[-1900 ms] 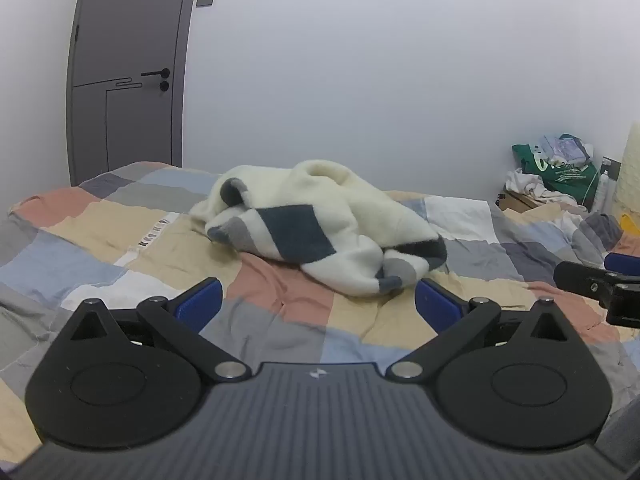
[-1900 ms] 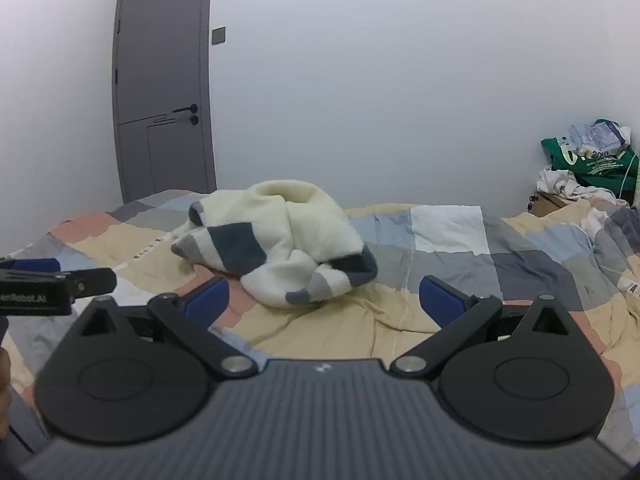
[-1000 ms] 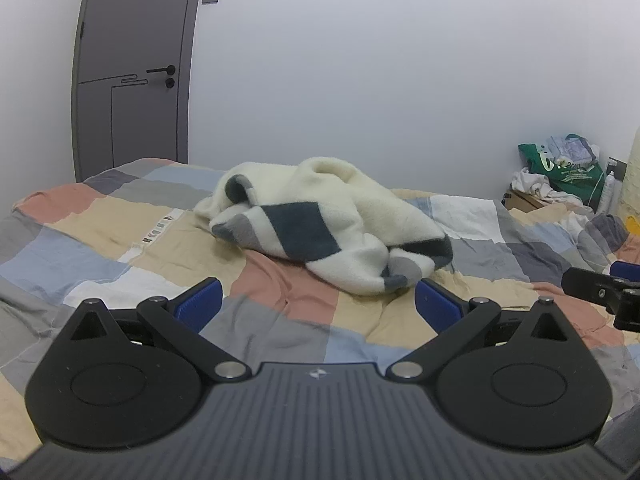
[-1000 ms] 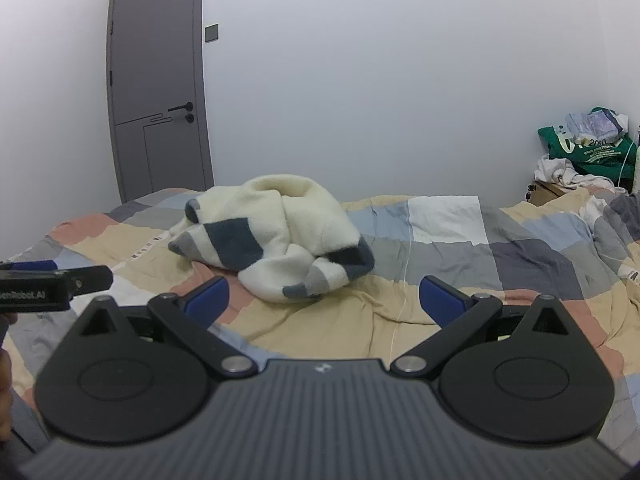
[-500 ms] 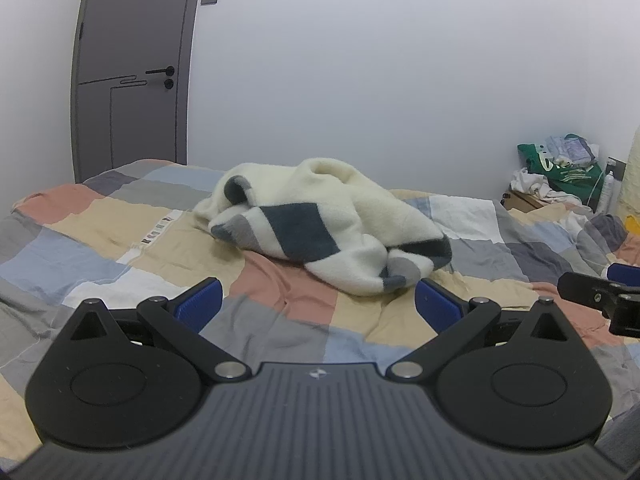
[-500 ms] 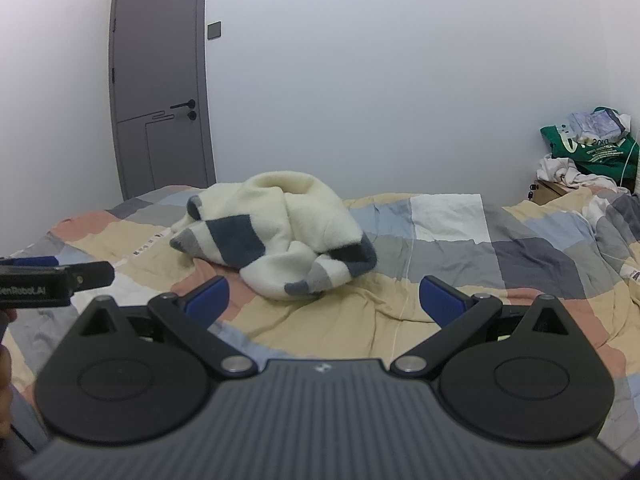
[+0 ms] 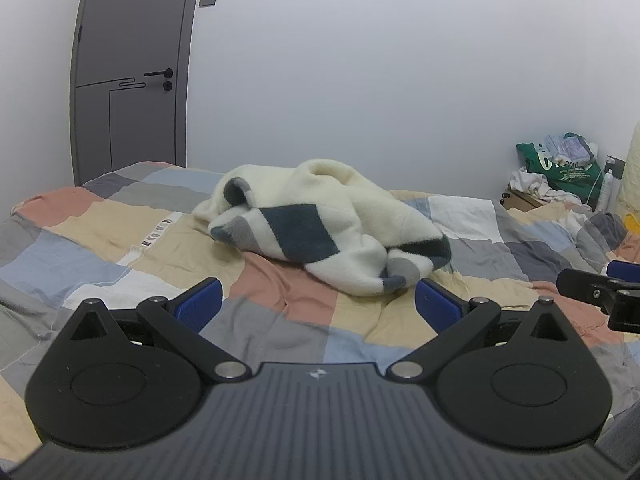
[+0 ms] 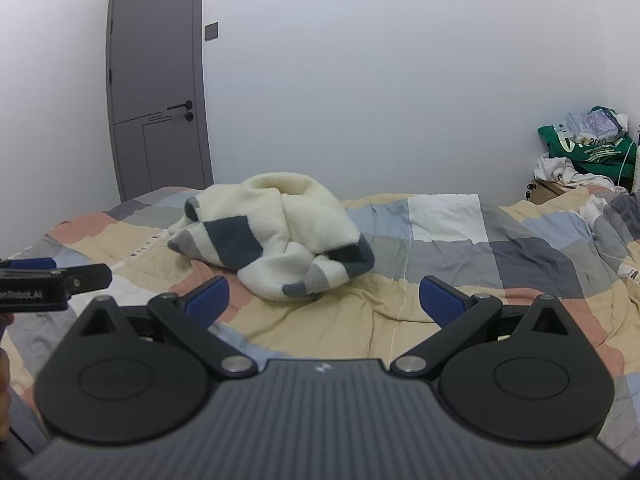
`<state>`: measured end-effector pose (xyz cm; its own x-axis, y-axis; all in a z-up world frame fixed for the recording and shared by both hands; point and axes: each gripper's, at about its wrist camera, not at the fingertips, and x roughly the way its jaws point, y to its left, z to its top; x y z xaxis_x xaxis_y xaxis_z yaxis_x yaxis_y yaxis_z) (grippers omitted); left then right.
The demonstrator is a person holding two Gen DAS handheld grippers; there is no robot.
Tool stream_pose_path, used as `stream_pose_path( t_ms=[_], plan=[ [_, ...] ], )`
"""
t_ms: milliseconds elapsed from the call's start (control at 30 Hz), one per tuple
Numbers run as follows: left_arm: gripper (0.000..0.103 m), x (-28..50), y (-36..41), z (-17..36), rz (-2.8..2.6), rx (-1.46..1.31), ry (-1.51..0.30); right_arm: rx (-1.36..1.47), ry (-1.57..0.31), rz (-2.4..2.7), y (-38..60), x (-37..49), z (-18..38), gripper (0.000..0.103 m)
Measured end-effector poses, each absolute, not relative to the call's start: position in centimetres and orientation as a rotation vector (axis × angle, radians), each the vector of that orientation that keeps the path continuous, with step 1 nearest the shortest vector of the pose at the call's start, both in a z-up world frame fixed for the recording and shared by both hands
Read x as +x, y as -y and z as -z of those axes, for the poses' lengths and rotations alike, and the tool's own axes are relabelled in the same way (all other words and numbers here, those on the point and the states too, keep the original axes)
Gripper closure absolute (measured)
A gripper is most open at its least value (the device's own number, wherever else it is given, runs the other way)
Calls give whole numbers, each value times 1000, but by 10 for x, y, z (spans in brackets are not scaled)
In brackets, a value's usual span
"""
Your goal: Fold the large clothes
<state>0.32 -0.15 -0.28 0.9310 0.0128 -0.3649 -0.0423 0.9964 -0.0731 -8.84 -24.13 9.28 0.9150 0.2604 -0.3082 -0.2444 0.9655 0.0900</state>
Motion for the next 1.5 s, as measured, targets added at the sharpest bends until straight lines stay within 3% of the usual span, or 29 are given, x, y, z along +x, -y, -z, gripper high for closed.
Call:
stream_pose_path(
  t_ms=[1500],
  plan=[
    [0, 14, -1, 5, -25, -99, -398, 73, -357, -290, 238, -89, -90, 0]
  ],
)
